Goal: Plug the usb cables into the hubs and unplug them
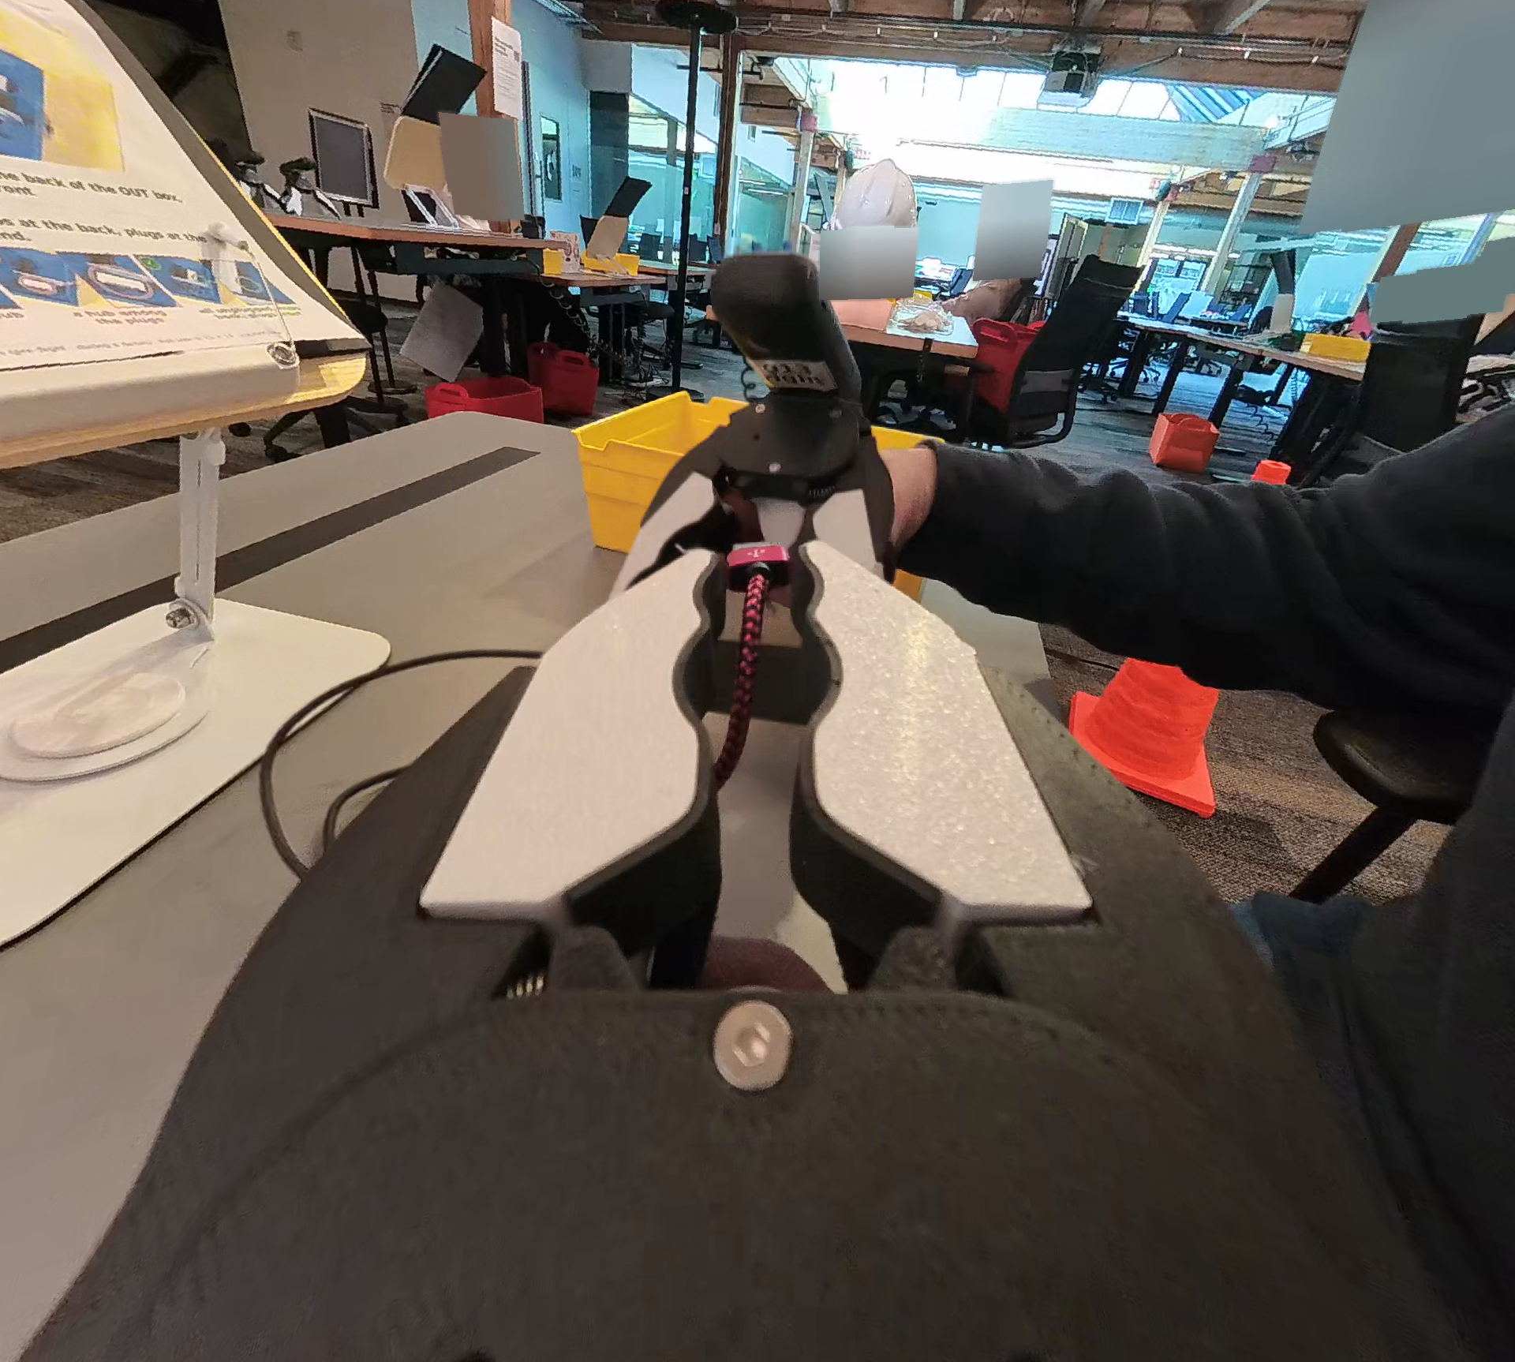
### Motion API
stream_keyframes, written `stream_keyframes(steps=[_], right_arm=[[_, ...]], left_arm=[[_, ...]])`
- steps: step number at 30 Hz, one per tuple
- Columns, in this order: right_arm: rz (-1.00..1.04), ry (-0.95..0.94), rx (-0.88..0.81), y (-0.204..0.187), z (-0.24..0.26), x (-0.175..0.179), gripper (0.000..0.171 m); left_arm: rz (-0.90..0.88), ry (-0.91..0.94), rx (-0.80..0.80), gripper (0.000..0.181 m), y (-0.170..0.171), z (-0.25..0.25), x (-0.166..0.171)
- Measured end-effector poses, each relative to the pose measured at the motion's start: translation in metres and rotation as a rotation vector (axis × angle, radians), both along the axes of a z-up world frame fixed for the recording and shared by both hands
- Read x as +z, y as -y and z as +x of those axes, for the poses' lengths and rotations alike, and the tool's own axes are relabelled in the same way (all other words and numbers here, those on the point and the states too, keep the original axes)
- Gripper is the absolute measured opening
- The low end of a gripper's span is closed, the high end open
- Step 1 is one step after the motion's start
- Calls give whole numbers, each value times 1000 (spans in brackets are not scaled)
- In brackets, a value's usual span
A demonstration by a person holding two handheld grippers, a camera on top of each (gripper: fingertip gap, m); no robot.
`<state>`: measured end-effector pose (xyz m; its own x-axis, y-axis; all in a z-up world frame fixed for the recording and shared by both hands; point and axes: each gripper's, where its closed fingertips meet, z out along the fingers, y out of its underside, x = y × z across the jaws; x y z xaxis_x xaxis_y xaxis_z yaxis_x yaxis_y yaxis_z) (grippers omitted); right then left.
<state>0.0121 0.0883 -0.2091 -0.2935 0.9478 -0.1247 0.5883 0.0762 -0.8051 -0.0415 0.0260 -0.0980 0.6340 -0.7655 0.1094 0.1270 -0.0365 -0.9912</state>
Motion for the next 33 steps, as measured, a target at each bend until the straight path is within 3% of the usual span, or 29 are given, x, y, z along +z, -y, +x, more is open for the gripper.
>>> stream_keyframes(steps=[8,15,30,33], right_arm=[[142,287,-62,-7,32,-60,121],[215,481,-101,-15,62,-84,119],[261,483,-115,-9,64,-83,119],[345,473,-123,-11,65,-78,117]], left_arm=[[-2,-1,-9,15,0,3,-2],[7,-6,-7,15,3,3,1],[-1,-16,-19,15,3,9,-3],[-3,-24,-22,15,2,11,-4]])
